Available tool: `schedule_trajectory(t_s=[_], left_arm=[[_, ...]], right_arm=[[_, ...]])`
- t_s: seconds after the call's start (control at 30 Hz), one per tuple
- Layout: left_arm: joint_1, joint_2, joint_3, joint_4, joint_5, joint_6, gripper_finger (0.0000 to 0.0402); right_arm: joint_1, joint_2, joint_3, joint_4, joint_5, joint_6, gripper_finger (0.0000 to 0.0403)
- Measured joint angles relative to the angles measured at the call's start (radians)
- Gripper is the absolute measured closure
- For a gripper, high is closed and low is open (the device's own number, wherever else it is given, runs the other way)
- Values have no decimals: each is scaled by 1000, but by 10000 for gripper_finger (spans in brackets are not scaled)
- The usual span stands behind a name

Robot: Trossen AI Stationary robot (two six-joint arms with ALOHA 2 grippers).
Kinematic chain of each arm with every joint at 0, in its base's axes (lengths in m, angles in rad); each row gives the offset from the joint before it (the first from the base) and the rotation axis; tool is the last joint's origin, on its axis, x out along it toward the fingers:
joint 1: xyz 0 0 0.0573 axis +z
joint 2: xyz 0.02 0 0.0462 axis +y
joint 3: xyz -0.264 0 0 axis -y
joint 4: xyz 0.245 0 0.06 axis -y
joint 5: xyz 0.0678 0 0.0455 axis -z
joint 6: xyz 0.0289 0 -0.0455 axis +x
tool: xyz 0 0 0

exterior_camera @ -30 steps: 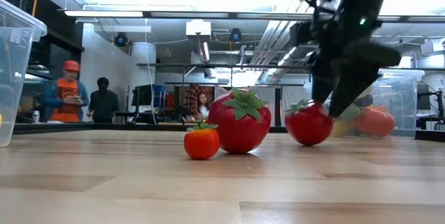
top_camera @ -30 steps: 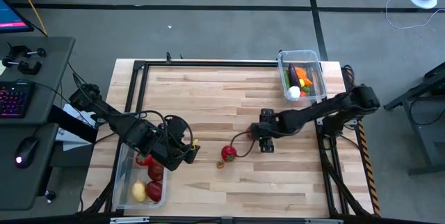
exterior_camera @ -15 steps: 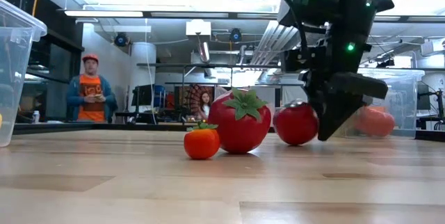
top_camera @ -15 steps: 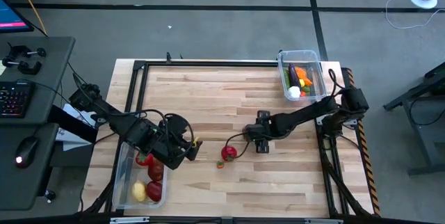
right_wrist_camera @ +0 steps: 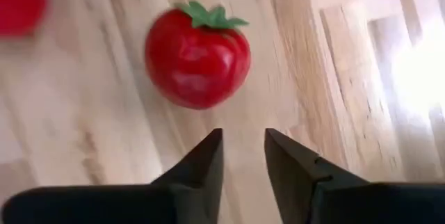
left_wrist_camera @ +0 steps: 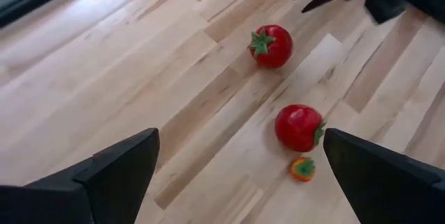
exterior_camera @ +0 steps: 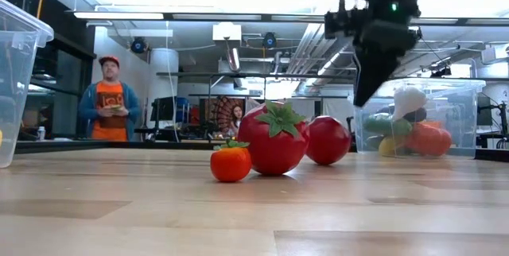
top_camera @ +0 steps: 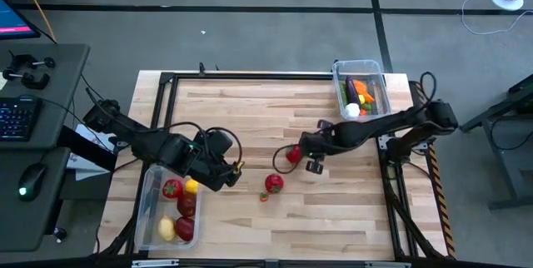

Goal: Sort produce into baskets
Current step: Put the top red tomato into the bottom transparent bin

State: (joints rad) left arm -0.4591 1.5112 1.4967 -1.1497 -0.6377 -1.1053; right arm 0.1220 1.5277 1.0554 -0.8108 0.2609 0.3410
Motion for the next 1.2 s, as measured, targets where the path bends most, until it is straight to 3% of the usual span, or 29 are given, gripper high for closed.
schedule_trajectory(t_s=[0.2,0.33,0.43,0.6,0.77,1.07,1.2], left_arm=[[38,0,0,6,-1,95,9],[66,0,0,35,-3,125,9],[85,0,0,83,-6,154,9],[129,0,-36,222,-27,210,9],[159,0,-108,387,-75,148,9],[167,1,-254,597,-199,-29,9],[167,0,-290,632,-224,-109,9]], right_arm=[[-18,-19,76,-16,-5,-7,194],[-49,-19,89,62,1,-25,114],[-90,-19,96,72,-37,-28,79],[-135,-19,51,135,-164,-168,67],[-154,-18,-28,256,-308,-285,66],[-165,10,-135,393,-299,-475,66],[-164,24,-155,427,-360,-502,66]])
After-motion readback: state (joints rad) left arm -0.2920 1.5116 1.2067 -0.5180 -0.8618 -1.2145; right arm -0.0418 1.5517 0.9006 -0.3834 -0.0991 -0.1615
